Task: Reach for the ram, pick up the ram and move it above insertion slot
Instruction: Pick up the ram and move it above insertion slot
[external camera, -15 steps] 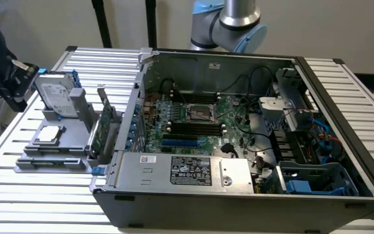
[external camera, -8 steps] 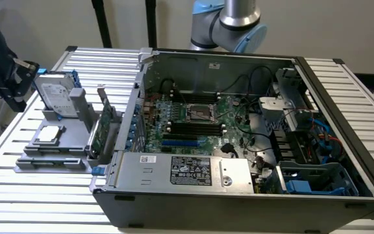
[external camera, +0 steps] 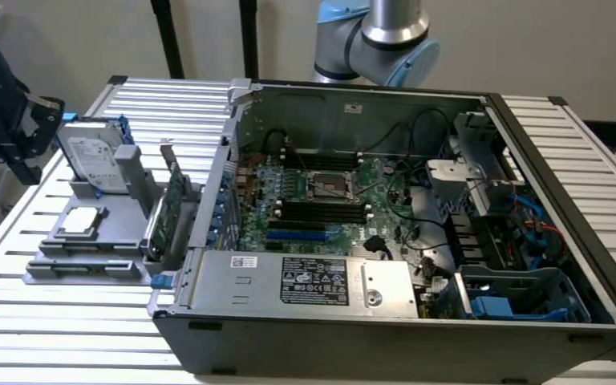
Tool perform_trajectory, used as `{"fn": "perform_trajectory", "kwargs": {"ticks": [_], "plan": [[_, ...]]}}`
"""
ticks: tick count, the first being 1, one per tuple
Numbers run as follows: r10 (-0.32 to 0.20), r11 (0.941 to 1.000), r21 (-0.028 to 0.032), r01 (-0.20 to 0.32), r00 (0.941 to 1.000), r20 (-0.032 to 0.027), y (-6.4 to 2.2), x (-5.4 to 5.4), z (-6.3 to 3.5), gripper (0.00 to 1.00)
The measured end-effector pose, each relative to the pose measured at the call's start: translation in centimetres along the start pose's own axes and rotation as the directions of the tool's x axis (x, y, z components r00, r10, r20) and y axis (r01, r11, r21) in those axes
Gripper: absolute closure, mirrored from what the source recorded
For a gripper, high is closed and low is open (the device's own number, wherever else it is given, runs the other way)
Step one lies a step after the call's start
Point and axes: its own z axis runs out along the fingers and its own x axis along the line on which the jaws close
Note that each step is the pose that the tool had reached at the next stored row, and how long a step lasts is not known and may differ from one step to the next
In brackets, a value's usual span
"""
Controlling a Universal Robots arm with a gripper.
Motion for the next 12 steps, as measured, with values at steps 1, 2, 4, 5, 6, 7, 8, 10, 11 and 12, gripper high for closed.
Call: {"fn": "perform_trajectory", "kwargs": {"ticks": [1,2,4,5,6,7,8,10,11,12], "plan": [[-0.018,0.9998,0.0004,0.018,0.9998,-0.0002,0.0,0.0,0.01,0.89],[-0.036,0.9994,0.0008,0.036,0.9994,-0.0007,0.0,0.0,0.0,0.89],[-0.072,0.9974,0.0017,0.072,0.9974,-0.0012,0.0,0.0,0.01,0.89],[-0.09,0.9959,0.0022,0.09,0.9959,-0.0015,0.0,0.0,0.01,0.89],[-0.108,0.9941,0.0027,0.108,0.9941,-0.0016,0.0,0.0,0.01,0.89],[-0.126,0.992,0.0032,0.126,0.992,-0.0017,0.01,0.0,0.01,0.89],[-0.145,0.9894,0.0039,0.145,0.9894,-0.0015,0.0,0.0,0.01,0.89],[-0.181,0.9835,0.0056,0.181,0.9835,-0.0004,0.0,0.0,0.02,0.89],[-0.199,0.9799,0.0066,0.199,0.98,0.0005,0.01,0.0,0.02,0.89],[-0.217,0.9762,0.0081,0.217,0.9762,0.0022,0.01,0.0,0.02,0.89]]}}
